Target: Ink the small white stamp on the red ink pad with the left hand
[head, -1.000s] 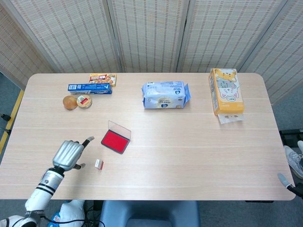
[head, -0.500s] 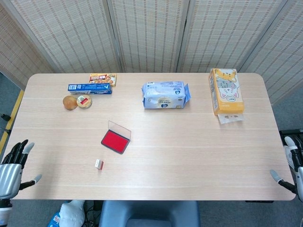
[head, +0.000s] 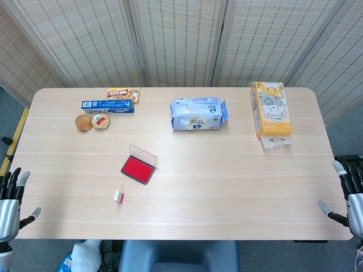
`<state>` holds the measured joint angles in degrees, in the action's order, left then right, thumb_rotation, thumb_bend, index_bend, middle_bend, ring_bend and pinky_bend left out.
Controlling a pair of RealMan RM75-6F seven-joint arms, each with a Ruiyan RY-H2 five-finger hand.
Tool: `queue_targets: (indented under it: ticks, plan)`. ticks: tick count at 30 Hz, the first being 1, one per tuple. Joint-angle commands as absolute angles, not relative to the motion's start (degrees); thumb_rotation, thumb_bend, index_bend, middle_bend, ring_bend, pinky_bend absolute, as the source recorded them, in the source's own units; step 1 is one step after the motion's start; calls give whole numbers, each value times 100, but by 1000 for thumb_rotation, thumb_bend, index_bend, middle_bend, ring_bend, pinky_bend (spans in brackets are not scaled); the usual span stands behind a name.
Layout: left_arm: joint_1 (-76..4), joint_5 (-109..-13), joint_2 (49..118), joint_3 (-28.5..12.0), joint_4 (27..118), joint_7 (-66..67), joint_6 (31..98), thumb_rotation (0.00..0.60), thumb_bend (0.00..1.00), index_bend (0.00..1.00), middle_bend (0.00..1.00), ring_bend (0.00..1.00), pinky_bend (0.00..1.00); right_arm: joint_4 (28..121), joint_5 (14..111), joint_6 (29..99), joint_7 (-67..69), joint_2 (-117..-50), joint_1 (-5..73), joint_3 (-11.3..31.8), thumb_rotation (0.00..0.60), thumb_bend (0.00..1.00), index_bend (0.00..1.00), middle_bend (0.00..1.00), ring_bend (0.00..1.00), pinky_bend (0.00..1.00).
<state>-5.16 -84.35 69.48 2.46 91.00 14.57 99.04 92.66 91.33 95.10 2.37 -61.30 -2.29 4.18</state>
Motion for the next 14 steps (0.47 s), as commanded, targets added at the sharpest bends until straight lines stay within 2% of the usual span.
queue_targets:
  ticks: [1, 14]
  plan:
    - [-456, -8509, 6853, 232, 9150, 1247, 9837, 600, 118, 0, 54, 13, 106, 9261, 9144, 9535, 244, -6135, -242, 412, 600, 181, 0, 0, 0, 0]
    - [-364, -8433, 6776, 31, 9187, 1276, 9618, 600, 118, 0, 52, 5, 106, 9328, 9052, 9361, 44, -6163, -140, 434, 600, 181, 0, 0, 0, 0]
